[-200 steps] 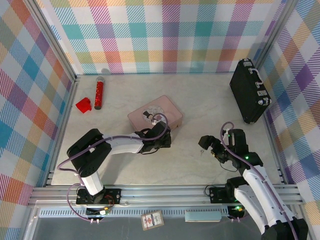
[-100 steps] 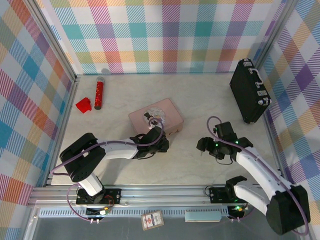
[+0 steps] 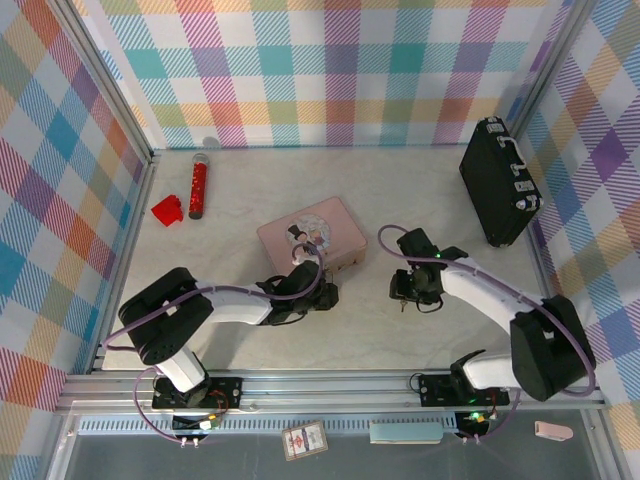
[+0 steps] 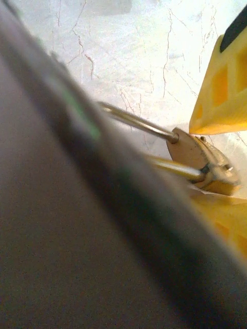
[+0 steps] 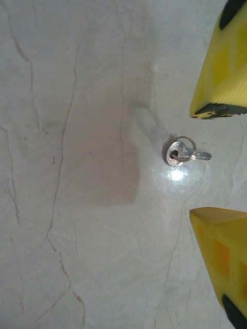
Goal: Unlock the padlock with the key
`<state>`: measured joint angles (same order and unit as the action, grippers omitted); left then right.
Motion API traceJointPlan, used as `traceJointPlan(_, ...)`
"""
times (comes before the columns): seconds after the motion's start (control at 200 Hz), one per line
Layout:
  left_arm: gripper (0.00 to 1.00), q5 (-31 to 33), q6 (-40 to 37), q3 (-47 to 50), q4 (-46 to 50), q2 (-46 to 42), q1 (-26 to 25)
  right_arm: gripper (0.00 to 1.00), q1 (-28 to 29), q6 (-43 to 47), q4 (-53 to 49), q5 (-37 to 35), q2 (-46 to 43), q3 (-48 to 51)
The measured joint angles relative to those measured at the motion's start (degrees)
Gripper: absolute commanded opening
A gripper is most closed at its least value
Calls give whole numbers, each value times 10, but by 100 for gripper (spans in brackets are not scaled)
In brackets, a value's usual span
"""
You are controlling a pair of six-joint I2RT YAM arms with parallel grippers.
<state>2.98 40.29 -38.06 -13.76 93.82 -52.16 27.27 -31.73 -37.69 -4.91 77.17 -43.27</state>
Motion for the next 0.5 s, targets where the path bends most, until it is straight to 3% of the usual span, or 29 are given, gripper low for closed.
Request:
traceJointPlan(0.19, 63, 13, 15, 44, -32, -37, -3, 36, 17, 12, -1, -11, 49, -22)
traceJointPlan(0.5, 69, 22, 26, 89, -83, -63, -3, 32, 43, 11, -19, -49, 92, -35)
